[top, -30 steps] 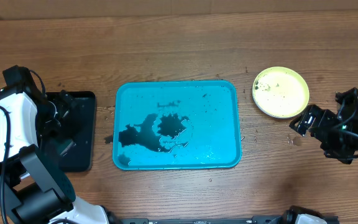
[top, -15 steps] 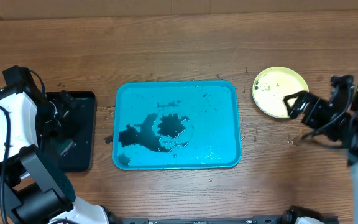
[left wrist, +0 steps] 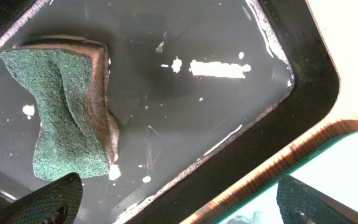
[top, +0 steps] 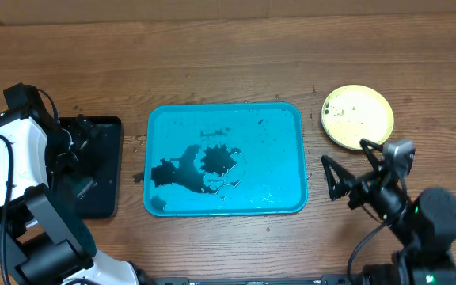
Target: Clean dirty plates on tray and stack at the side
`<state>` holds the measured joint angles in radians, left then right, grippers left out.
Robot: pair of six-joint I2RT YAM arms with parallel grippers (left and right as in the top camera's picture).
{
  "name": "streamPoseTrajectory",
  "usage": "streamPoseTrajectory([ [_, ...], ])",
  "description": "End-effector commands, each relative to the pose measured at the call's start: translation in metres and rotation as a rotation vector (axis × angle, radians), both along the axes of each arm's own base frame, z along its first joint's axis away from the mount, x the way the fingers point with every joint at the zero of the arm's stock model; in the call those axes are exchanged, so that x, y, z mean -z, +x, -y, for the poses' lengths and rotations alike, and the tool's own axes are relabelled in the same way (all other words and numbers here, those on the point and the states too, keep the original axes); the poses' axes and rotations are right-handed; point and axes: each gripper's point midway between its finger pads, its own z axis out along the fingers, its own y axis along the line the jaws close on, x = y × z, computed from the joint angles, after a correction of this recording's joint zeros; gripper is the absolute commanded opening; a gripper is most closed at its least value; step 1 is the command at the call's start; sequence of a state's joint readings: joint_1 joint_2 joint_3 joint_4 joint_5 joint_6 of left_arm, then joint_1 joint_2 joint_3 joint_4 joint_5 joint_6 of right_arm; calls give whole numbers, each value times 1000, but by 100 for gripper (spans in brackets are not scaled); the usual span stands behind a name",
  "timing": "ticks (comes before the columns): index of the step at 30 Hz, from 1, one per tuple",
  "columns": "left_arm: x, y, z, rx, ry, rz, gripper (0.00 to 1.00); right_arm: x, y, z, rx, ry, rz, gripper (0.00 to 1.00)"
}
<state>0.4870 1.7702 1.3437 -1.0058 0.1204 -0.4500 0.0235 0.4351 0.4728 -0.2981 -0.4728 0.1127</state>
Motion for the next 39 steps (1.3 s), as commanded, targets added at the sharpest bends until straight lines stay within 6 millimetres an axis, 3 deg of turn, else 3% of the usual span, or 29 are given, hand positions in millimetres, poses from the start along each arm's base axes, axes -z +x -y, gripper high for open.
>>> streamPoseTrajectory([
  [1, -2, 3, -4, -10, 1, 10, 100, 7, -8, 3, 26, -18, 75, 100],
  [11, -2, 3, -4, -10, 1, 10, 100, 26, -11, 8, 68, -15, 198, 100],
  [23, -2, 3, -4, -10, 1, 10, 100, 17, -17, 14, 118, 7, 388, 100],
  [33, -2, 3, -4, -10, 1, 11, 100, 13, -13, 26, 191, 12, 414, 100],
  [39, -2, 3, -4, -10, 1, 10, 100, 20, -8, 33, 240, 14, 425, 100],
])
